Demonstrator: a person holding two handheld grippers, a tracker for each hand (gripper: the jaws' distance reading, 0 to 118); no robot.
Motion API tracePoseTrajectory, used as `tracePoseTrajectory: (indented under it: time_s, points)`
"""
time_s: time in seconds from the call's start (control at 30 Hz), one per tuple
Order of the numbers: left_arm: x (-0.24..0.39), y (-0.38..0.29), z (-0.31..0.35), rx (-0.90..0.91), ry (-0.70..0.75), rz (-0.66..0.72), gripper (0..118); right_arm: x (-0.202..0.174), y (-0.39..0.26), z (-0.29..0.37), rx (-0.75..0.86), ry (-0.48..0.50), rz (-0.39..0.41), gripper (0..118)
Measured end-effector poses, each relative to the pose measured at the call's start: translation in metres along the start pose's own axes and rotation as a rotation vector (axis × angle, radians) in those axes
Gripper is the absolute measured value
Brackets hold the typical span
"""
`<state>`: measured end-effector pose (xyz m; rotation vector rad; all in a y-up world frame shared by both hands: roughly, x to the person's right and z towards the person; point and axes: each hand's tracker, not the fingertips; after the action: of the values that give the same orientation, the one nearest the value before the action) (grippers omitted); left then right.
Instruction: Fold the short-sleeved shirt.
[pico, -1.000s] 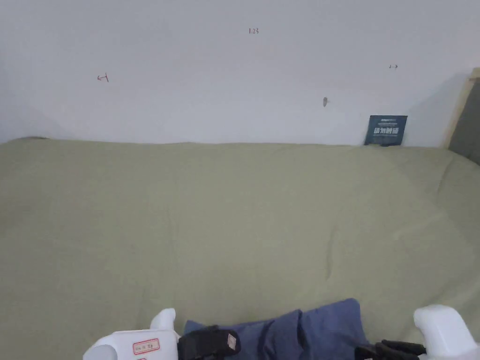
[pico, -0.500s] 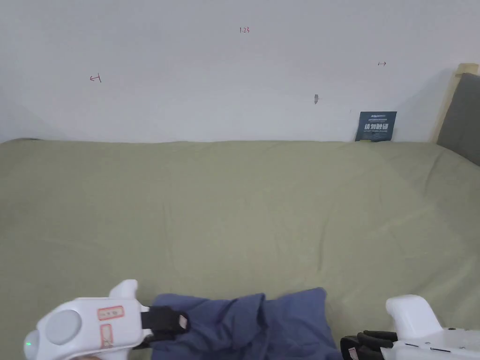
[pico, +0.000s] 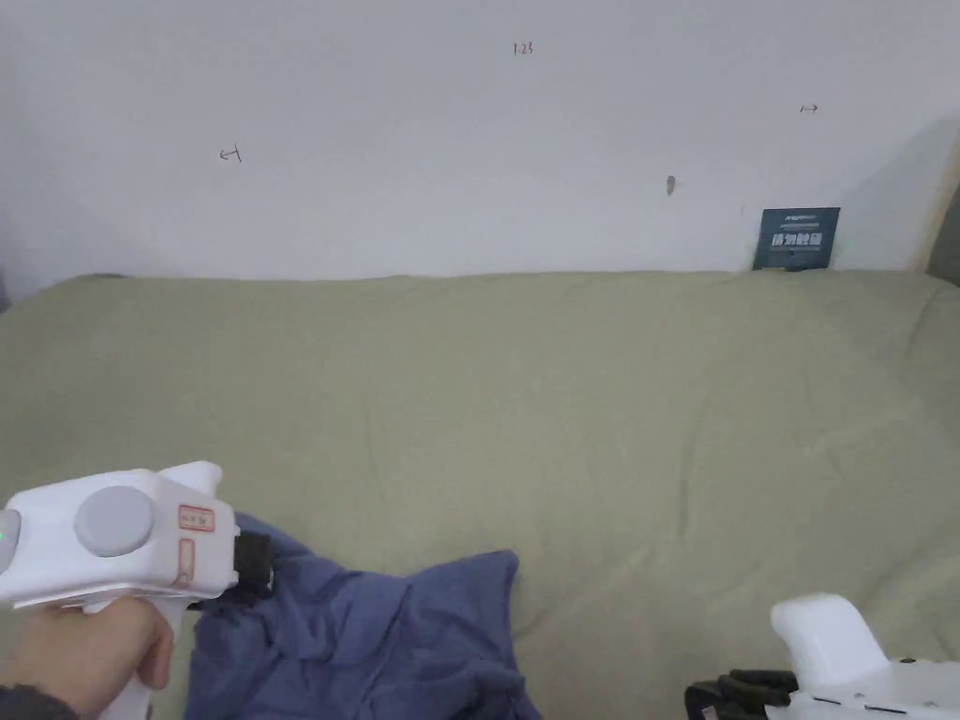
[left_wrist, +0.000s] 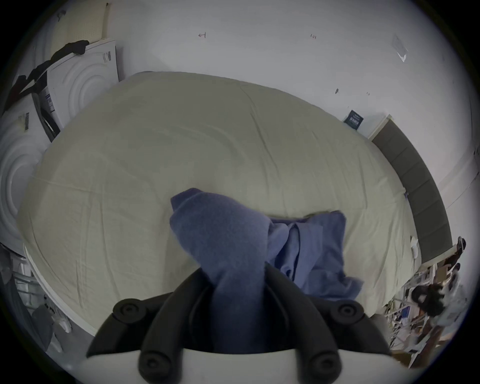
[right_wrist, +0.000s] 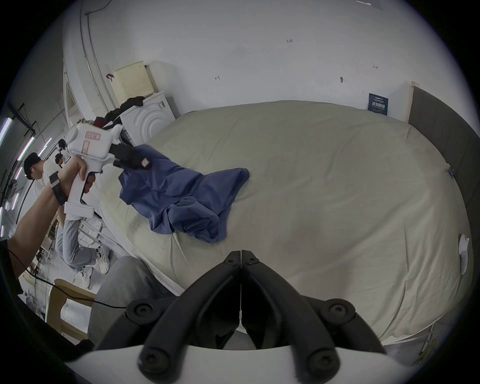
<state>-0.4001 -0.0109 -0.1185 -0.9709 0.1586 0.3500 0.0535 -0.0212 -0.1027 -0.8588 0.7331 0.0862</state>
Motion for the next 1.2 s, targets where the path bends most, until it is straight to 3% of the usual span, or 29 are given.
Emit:
tracePoseTrajectory:
  time_s: [0.1,0.3,0.37,0.4,0.47,0.5,0.6,0.63,0.67,0.7,0.73,0.8,0.9,1.1,1.2]
  points:
    - [0.043,0.005,-0.013,-0.007,-0.017,-0.102,11,0.002,0.0,0.001,-0.004,0.007,0.001,0]
    - [0.115,0.001,-0.048,-0.065,-0.084,-0.132,13,0.022,-0.004,0.009,0.004,-0.013,-0.022,0]
    - [0.125,-0.001,-0.06,-0.097,-0.122,-0.086,20,0.026,-0.005,0.01,0.008,-0.024,-0.031,0]
    - [0.129,-0.002,-0.066,-0.11,-0.132,-0.05,28,0.028,-0.006,0.011,0.007,-0.025,-0.033,0]
    - [0.132,-0.004,-0.072,-0.114,-0.143,-0.046,74,0.03,-0.009,0.011,0.007,-0.022,-0.04,0]
    - [0.132,-0.005,-0.073,-0.106,-0.15,-0.046,84,0.031,-0.01,0.012,0.006,-0.016,-0.043,0]
    - [0.124,-0.004,-0.062,-0.03,-0.198,-0.038,80,0.03,-0.015,0.01,-0.004,-0.012,-0.039,0]
    - [0.116,-0.005,-0.053,0.008,-0.272,-0.041,57,0.031,-0.016,0.008,-0.01,-0.011,-0.039,0]
    - [0.107,-0.006,-0.043,0.027,-0.339,-0.021,19,0.031,-0.016,0.006,-0.016,-0.011,-0.039,0]
    - [0.097,-0.005,-0.038,0.043,-0.4,0.012,4,0.03,-0.017,0.004,-0.019,-0.014,-0.041,0]
    - [0.086,-0.005,-0.034,0.043,-0.448,0.057,0,0.03,-0.017,0.002,-0.021,-0.014,-0.044,0]
    - [0.062,-0.008,-0.023,0.105,-0.542,0.065,0,0.028,-0.017,0.0,-0.022,-0.006,-0.047,0]
    - [0.025,-0.017,-0.025,0.057,-0.66,0.114,0,0.023,-0.014,-0.005,-0.021,0.013,-0.048,0]
    - [0.005,-0.045,-0.064,0.054,-0.684,0.14,0,0.01,-0.007,-0.012,-0.009,0.04,-0.023,0]
    - [0.009,-0.054,-0.103,0.055,-0.751,0.253,0,0.004,-0.005,-0.013,-0.003,0.052,-0.021,0]
